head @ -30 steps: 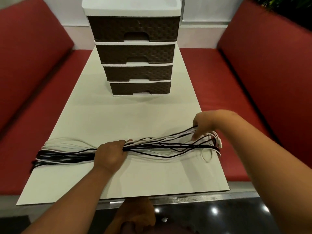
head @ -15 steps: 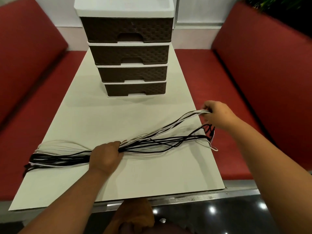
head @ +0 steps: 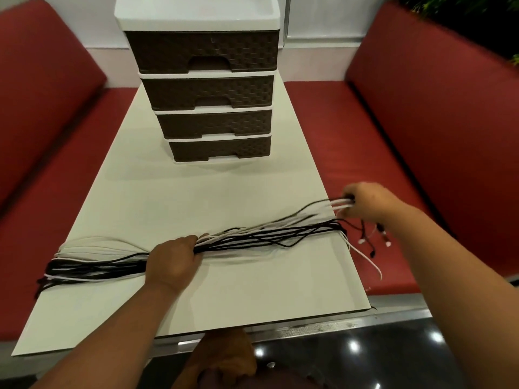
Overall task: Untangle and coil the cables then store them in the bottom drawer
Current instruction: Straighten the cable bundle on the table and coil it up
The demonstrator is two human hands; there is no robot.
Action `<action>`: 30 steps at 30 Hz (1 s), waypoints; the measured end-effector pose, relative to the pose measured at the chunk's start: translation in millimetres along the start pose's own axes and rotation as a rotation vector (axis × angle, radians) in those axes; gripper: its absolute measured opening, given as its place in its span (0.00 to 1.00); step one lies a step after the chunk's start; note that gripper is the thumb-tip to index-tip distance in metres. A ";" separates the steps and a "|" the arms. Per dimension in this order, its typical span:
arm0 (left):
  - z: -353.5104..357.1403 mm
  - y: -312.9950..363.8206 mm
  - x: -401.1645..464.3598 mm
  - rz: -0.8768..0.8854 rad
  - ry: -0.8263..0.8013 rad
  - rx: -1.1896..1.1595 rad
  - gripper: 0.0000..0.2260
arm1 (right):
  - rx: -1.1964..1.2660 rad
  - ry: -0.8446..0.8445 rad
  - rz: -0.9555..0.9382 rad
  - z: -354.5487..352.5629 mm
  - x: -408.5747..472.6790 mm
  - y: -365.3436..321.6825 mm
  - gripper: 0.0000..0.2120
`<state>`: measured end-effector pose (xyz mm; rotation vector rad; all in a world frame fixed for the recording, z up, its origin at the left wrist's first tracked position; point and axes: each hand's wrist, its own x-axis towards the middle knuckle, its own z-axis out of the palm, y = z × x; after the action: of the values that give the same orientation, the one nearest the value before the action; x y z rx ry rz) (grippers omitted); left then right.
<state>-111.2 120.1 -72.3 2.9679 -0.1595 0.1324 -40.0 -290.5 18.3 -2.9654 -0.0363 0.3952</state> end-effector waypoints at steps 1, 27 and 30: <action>0.3 -0.3 -0.7 0.010 0.013 -0.017 0.13 | 0.027 -0.112 0.038 8.6 -2.7 3.5 0.11; 0.5 1.1 -1.0 0.021 0.079 -0.017 0.15 | -0.047 -0.008 -0.580 74.3 -44.1 -202.3 0.33; 0.5 1.8 -1.5 0.038 0.066 -0.027 0.18 | -0.014 0.088 -0.513 87.5 -41.2 -198.2 0.16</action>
<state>-112.9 118.4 -72.6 2.9303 -0.2073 0.2313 -103.5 -83.7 -24.6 -2.8338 -0.7694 0.1933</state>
